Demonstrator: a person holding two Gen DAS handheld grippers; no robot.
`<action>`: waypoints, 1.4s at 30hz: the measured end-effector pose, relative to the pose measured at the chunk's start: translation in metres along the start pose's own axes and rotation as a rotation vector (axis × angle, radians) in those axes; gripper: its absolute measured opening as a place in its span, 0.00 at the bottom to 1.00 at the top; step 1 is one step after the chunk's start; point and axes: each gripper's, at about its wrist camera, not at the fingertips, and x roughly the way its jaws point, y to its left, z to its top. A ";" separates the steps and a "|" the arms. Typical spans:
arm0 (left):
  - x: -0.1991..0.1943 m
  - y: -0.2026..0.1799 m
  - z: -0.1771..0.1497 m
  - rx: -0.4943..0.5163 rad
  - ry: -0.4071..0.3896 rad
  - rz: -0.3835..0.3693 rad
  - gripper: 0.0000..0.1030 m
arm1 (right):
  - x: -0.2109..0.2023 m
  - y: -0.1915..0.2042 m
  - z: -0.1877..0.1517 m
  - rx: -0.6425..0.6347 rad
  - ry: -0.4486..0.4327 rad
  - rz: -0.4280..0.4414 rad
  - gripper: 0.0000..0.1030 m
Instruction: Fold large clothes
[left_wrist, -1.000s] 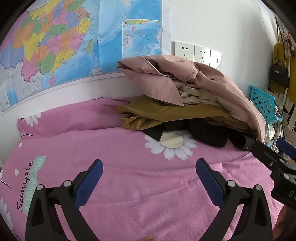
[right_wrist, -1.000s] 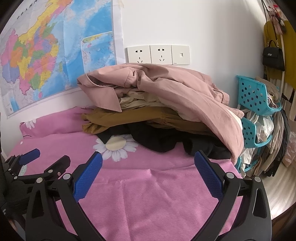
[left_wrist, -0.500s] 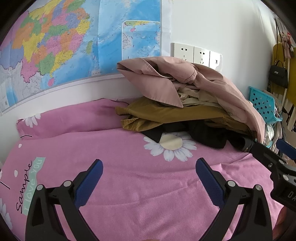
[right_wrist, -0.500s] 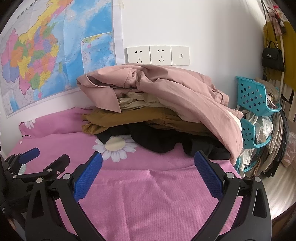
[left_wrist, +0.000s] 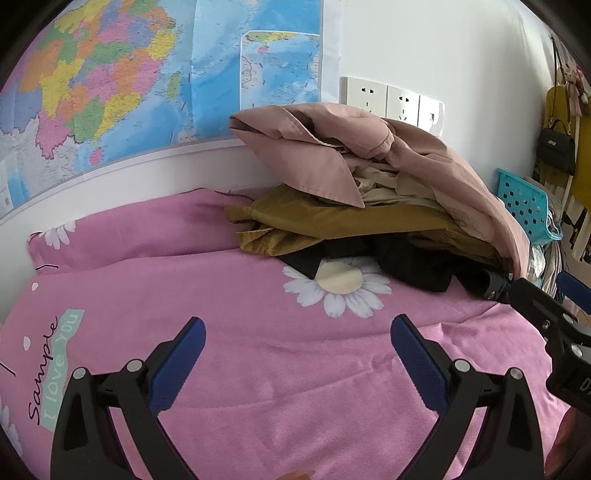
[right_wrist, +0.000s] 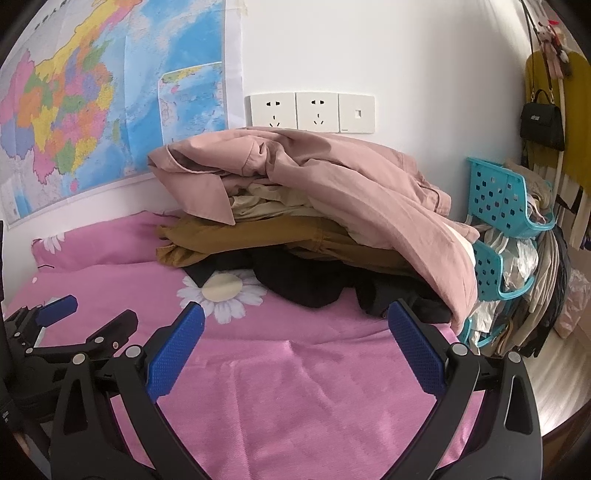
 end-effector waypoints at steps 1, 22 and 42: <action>0.000 0.000 0.000 0.001 -0.001 0.002 0.95 | 0.000 0.000 0.000 0.000 0.000 0.001 0.95; 0.004 -0.001 0.003 0.005 -0.002 0.013 0.94 | 0.002 -0.001 0.007 -0.009 -0.007 -0.004 0.95; 0.025 0.005 0.021 -0.004 0.026 0.004 0.94 | 0.024 0.004 0.029 -0.075 -0.020 0.002 0.95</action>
